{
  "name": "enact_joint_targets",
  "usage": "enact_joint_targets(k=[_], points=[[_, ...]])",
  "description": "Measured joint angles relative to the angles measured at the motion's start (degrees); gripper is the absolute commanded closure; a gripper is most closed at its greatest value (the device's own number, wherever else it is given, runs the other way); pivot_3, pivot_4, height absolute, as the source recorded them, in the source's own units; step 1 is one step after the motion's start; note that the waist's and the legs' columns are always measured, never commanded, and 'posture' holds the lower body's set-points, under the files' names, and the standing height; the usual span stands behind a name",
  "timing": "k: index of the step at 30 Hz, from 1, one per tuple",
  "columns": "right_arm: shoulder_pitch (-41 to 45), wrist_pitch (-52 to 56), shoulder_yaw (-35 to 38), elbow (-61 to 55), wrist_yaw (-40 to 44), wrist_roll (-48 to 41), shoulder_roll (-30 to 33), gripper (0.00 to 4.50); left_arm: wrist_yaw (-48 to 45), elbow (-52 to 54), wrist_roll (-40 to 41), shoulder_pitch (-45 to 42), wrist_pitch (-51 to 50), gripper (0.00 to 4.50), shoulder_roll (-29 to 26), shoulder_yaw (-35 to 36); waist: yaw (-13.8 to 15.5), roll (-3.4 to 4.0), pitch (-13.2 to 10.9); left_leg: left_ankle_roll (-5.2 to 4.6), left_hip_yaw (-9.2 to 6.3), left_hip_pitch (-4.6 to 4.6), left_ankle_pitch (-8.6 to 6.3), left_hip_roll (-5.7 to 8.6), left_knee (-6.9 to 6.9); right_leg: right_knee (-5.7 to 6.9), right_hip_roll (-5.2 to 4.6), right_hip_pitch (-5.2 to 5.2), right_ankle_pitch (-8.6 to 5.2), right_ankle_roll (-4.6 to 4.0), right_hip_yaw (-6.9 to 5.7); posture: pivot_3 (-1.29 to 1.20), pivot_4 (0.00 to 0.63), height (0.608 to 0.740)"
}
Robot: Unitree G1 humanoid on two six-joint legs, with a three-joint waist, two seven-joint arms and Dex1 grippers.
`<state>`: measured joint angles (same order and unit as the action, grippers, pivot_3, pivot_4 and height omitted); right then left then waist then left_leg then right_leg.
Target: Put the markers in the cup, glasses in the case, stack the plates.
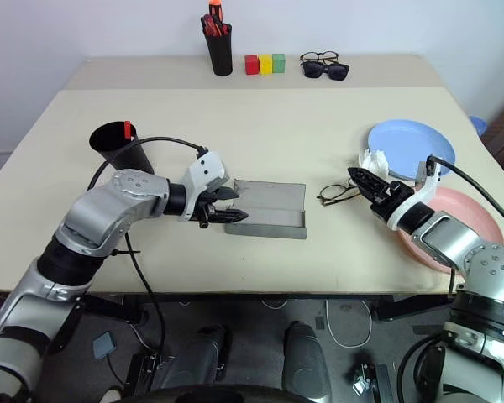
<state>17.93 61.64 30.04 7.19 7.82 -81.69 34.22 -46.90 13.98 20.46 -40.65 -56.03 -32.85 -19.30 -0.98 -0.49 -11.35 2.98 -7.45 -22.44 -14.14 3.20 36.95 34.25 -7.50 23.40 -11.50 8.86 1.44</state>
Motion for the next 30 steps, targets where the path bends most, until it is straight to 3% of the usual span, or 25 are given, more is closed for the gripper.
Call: enact_joint_targets(k=[7,18,30], points=[[-2.08,0.33,0.03,0.35,1.01,1.91,-0.16,1.63,-0.57,4.71,2.2,3.58,-0.42,1.78,-1.92,2.68,-0.21,0.01,0.0,0.0,0.01,0.01,0.0,-0.03,0.0,0.0,0.03,0.02,-0.01,-0.03,0.0,0.0,0.15,0.74],[1.22,-1.14,-0.41,6.61,5.47,8.64,-0.58,1.63,-10.51,9.88,17.48,10.51,5.6,1.78,-5.05,20.11,-0.06,0.02,0.01,0.0,0.04,0.0,0.0,-0.03,0.01,-0.05,0.03,-0.01,-0.1,-0.21,0.0,0.0,0.15,0.74],[4.82,-1.99,-0.41,10.49,8.71,14.4,-2.1,1.63,-13.93,9.87,19.73,10.51,7.66,1.78,-7.39,20.04,-0.16,0.02,0.01,0.0,0.04,0.0,0.0,-0.04,0.0,-0.04,0.04,0.0,-0.1,-0.2,0.01,0.0,0.15,0.74]])
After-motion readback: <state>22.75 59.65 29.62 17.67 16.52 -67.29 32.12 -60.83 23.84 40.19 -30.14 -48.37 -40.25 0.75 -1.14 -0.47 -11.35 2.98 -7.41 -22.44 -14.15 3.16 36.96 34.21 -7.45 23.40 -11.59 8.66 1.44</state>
